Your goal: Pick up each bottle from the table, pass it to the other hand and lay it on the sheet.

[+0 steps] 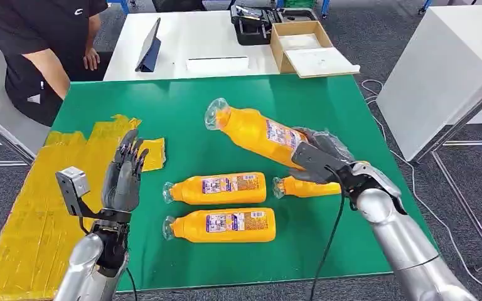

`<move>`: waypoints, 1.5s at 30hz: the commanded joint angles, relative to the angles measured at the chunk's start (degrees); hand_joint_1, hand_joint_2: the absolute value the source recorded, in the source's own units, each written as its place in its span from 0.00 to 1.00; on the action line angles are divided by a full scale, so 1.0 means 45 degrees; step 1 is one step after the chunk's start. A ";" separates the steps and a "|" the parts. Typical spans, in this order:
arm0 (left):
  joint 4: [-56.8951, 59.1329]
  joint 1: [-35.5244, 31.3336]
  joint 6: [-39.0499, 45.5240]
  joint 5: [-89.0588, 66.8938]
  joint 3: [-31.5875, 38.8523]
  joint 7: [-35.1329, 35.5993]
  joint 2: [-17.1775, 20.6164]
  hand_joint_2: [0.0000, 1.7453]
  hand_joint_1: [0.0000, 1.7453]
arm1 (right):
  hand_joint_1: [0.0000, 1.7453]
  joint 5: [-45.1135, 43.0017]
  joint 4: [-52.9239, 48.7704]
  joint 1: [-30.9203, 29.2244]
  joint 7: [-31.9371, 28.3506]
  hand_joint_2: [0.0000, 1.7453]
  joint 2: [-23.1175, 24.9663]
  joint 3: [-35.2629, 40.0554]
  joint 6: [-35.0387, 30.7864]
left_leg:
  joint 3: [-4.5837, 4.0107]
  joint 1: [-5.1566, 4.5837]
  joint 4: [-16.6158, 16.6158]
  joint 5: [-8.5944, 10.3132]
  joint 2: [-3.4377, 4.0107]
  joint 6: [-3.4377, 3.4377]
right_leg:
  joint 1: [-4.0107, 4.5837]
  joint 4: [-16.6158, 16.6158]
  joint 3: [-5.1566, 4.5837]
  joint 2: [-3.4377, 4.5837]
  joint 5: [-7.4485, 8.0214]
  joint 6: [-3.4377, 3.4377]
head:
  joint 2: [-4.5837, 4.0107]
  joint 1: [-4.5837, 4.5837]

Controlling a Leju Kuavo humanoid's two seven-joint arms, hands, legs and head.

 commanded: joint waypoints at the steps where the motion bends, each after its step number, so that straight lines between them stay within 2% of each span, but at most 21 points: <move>1: 0.1078 -0.0583 0.0094 0.0079 -0.0486 0.0063 0.0270 1.00 0.00 | 1.00 -0.0112 0.1472 -0.1253 0.0083 1.00 0.1021 0.0975 -0.0101 | 0.0004 0.0004 0.0013 -0.0013 0.0045 -0.0058 | 0.0002 0.0008 -0.0005 0.0016 0.0004 -0.0016 | 0.0000 0.0005; 4: 0.1078 -0.0583 0.0094 0.0079 -0.0486 0.0063 0.0270 1.00 0.00 | 1.00 -0.0112 0.1472 -0.1253 0.0083 1.00 0.1021 0.0975 -0.0101 | -0.0030 0.0005 0.0010 -0.0008 0.0040 -0.0056 | 0.0005 0.0008 -0.0023 0.0010 0.0007 -0.0014 | 0.0000 0.0005; 8: 0.1353 -0.1523 -0.0427 0.0316 -0.1451 0.0486 -0.0320 1.00 0.00 | 1.00 0.0466 0.1500 -0.1095 0.0864 1.00 0.2729 0.0440 -0.1377 | -0.0050 0.0002 0.0018 -0.0004 0.0013 -0.0054 | 0.0003 0.0018 -0.0036 -0.0014 0.0004 -0.0017 | 0.0000 0.0005; 14: 0.1483 -0.2168 0.0171 0.0850 -0.2729 0.1065 -0.0724 1.00 0.00 | 1.00 0.0601 0.2299 -0.1684 0.1468 1.00 0.4348 0.0122 -0.1994 | -0.0059 -0.0003 0.0029 -0.0003 0.0029 -0.0054 | -0.0002 0.0028 -0.0052 -0.0002 0.0005 -0.0019 | 0.0000 0.0005; 15: 0.1446 -0.2203 0.0295 0.0946 -0.2752 0.1117 -0.0775 1.00 0.00 | 1.00 0.0567 0.2233 -0.1705 0.1524 1.00 0.4441 0.0124 -0.1962 | -0.0053 0.0001 0.0036 -0.0008 0.0036 -0.0075 | 0.0002 0.0034 -0.0049 -0.0002 0.0004 -0.0027 | 0.0000 0.0000; 16: 0.1384 -0.2209 0.0342 0.0998 -0.2771 0.1130 -0.0802 1.00 0.00 | 1.00 0.0564 0.2162 -0.1688 0.1560 1.00 0.4512 0.0108 -0.1953 | -0.0063 -0.0003 0.0026 -0.0001 0.0008 -0.0034 | -0.0002 0.0021 -0.0052 -0.0010 0.0003 -0.0012 | 0.0000 0.0000; 18: 0.1114 -0.2095 0.0688 0.1107 -0.2732 0.1299 -0.0978 1.00 0.00 | 1.00 0.0820 0.1702 -0.1492 0.1820 1.00 0.4717 0.0210 -0.1998 | -0.0064 0.0007 0.0057 -0.0012 -0.0002 -0.0090 | 0.0006 0.0048 -0.0049 -0.0045 -0.0010 -0.0031 | 0.0000 0.0005; 19: 0.0765 -0.1966 0.0879 0.1169 -0.2857 0.1354 -0.0920 1.00 0.00 | 1.00 0.1037 0.1477 -0.1407 0.2058 1.00 0.4929 0.0260 -0.1896 | -0.0062 0.0004 0.0031 0.0002 -0.0009 -0.0057 | 0.0002 0.0020 -0.0050 -0.0035 -0.0003 -0.0017 | 0.0000 0.0005; 22: 0.0272 -0.1902 0.1157 0.1455 -0.3061 0.1377 -0.0766 1.00 0.00 | 1.00 0.0999 0.2220 -0.1729 0.2080 1.00 0.5285 0.0460 -0.1796 | -0.0054 0.0002 0.0028 -0.0009 0.0030 -0.0053 | -0.0002 0.0022 -0.0053 0.0004 -0.0003 -0.0015 | 0.0000 0.0000; 25: -0.0106 -0.2069 0.1618 0.2043 -0.3443 0.1368 -0.0577 1.00 0.00 | 1.00 -0.0011 0.3956 -0.2378 0.1207 1.00 0.5659 0.0492 -0.1617 | -0.0066 0.0004 0.0035 -0.0006 0.0033 -0.0054 | 0.0001 0.0030 -0.0062 0.0009 0.0001 -0.0016 | 0.0000 0.0005; 29: -0.0296 -0.2356 0.2126 0.3156 -0.3865 0.1624 -0.0478 1.00 0.00 | 1.00 0.0028 0.5212 -0.2940 0.0407 1.00 0.5909 0.1123 -0.1582 | -0.0074 0.0011 0.0038 -0.0002 0.0034 -0.0053 | 0.0006 0.0026 -0.0065 0.0007 0.0008 -0.0014 | 0.0000 0.0000; 41: 0.0043 -0.3213 0.2803 0.3253 -0.4338 0.1647 -0.0304 1.00 0.00 | 1.00 0.0565 0.5669 -0.3098 0.0323 1.00 0.6294 0.2088 -0.1642 | -0.0071 0.0005 0.0026 0.0012 0.0003 -0.0066 | 0.0003 0.0021 -0.0050 -0.0020 -0.0001 -0.0016 | 0.0000 0.0005; 42: 0.0110 -0.3388 0.3048 0.3166 -0.4481 0.1794 -0.0257 1.00 0.00 | 1.00 -0.0339 0.5859 -0.2968 0.0391 1.00 0.6439 0.1729 -0.1165 | -0.0074 0.0003 0.0022 0.0015 -0.0002 -0.0051 | 0.0001 0.0018 -0.0051 -0.0022 -0.0001 -0.0011 | 0.0000 0.0005; 44: 0.0219 -0.3718 0.3196 0.3114 -0.4389 0.1693 -0.0152 1.00 0.00 | 1.00 0.0916 0.6203 -0.3039 0.0277 1.00 0.6338 0.2786 -0.1647 | -0.0077 0.0012 0.0029 0.0016 -0.0011 -0.0059 | 0.0009 0.0019 -0.0050 -0.0034 0.0000 -0.0014 | 0.0000 0.0005; 45: 0.0230 -0.3824 0.3220 0.3096 -0.4334 0.1688 -0.0111 1.00 0.00 | 1.00 0.0879 0.6285 -0.2917 0.0274 1.00 0.6402 0.2842 -0.1613 | -0.0070 0.0010 0.0034 0.0014 -0.0023 -0.0076 | 0.0007 0.0026 -0.0040 -0.0054 -0.0006 -0.0020 | 0.0000 0.0005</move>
